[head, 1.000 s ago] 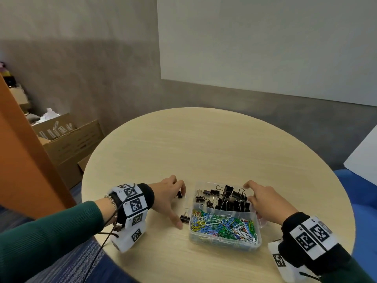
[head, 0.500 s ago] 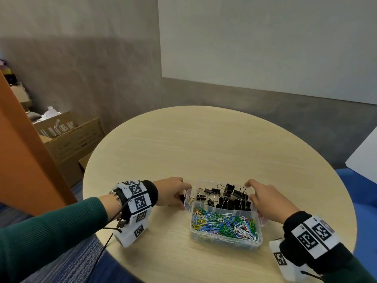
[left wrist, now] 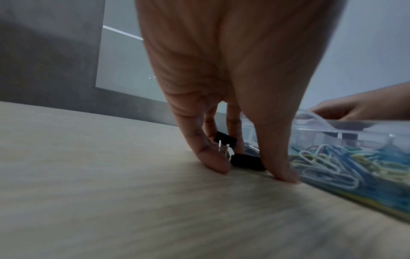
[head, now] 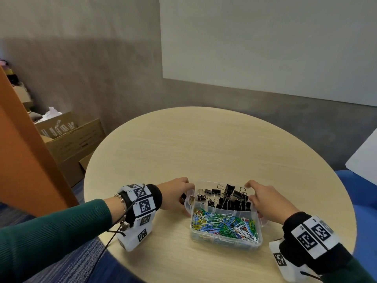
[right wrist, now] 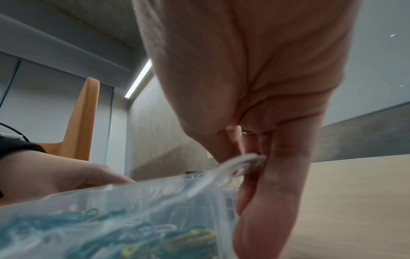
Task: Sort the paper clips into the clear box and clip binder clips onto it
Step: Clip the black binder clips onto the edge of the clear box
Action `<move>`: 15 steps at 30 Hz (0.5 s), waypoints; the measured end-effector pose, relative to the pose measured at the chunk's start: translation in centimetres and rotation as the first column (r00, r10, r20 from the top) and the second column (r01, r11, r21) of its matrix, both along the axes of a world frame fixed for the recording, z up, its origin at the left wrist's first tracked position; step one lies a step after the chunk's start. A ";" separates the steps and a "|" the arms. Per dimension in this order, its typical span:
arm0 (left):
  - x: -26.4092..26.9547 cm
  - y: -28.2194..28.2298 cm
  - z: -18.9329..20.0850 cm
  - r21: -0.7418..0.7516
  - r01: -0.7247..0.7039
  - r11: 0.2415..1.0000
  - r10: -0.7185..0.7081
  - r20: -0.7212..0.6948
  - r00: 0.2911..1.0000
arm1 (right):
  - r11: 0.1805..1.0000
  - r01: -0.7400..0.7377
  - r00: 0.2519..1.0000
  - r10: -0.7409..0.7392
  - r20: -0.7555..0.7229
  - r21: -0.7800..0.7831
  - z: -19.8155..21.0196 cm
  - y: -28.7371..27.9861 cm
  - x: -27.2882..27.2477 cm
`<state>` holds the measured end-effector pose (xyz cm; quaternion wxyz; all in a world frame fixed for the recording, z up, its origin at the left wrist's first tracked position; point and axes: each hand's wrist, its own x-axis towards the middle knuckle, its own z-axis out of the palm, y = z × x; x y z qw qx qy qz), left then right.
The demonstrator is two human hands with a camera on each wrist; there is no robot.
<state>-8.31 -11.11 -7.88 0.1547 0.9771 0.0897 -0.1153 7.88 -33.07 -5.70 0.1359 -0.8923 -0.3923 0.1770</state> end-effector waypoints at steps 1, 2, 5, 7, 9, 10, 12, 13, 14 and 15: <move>0.1 -0.1 0.1 0.020 0.000 1.000 0.000 -0.014 1.000 | 1.000 0.000 1.000 0.000 0.000 0.001 0.0 0.0 0.0; 0.3 -0.2 0.2 0.038 0.003 0.999 -0.002 -0.026 1.000 | 1.000 -0.003 1.000 0.003 0.000 0.002 0.0 0.0 0.0; 0.5 0.0 0.6 0.027 0.008 1.000 -0.007 -0.049 0.999 | 1.000 -0.010 1.000 0.010 -0.010 0.009 0.0 -0.1 0.1; 0.5 0.4 0.6 0.012 -0.011 1.000 0.012 -0.043 0.999 | 1.000 -0.009 1.000 0.010 -0.023 0.014 0.0 -0.1 0.1; 0.4 0.9 0.5 0.038 -0.024 0.999 0.026 -0.043 0.999 | 1.000 -0.007 0.999 0.008 -0.032 0.014 -0.1 -0.1 0.1; 0.4 1.0 0.6 0.041 -0.033 0.999 0.035 -0.045 0.998 | 1.000 -0.008 0.999 0.009 -0.034 0.014 -0.1 -0.1 0.1; 0.3 1.2 0.9 0.011 -0.059 0.998 0.060 -0.048 0.997 | 1.000 -0.014 0.999 0.015 -0.035 0.014 -0.1 -0.1 0.0; 0.3 1.3 1.2 -0.005 -0.072 0.997 0.071 -0.053 0.996 | 1.000 -0.018 0.999 0.018 -0.034 0.014 -0.2 -0.1 0.0; 0.4 1.4 1.6 -0.016 -0.083 0.996 0.082 -0.064 0.995 | 1.000 -0.019 0.999 0.020 -0.034 0.016 -0.2 -0.1 0.0; 0.6 1.6 1.9 -0.024 -0.096 0.995 0.094 -0.071 0.993 | 1.000 -0.019 0.999 0.019 -0.034 0.017 -0.3 -0.1 0.0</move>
